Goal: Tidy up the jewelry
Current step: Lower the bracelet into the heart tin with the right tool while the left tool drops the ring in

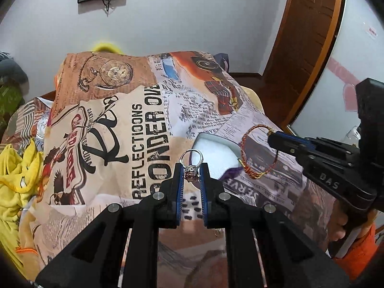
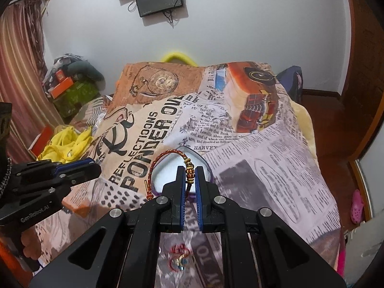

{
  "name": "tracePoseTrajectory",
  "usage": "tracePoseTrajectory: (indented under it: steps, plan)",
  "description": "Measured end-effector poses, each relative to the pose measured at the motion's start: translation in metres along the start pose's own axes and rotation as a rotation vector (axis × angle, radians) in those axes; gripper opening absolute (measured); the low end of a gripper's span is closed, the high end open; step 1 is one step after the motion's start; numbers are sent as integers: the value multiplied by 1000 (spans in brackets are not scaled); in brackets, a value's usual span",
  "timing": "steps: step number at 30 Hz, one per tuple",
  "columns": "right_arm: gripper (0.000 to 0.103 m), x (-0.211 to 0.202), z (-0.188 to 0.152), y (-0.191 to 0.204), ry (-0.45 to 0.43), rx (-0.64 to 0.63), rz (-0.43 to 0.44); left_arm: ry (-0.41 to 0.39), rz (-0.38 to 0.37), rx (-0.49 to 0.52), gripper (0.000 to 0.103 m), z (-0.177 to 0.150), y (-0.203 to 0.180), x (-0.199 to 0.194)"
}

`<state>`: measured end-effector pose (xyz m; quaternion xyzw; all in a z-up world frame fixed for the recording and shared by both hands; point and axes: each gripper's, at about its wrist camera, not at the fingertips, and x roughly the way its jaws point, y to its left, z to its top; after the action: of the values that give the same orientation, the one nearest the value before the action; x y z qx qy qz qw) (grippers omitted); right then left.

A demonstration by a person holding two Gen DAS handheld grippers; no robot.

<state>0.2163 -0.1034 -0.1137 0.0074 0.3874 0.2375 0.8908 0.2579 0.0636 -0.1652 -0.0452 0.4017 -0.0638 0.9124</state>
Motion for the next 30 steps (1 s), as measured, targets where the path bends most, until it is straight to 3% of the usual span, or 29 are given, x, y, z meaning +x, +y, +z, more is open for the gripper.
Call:
tracePoseTrajectory:
  steps: [14,21,30]
  plan:
    - [7,52,18,-6,87,-44,-1,25,-3,12,12,16,0,39]
    - [7,76,15,-9,166,-31,42,63,-17,2,12,17,2,60]
    - [7,82,10,-9,213,-70,39,111,-44,9,12,17,-2,78]
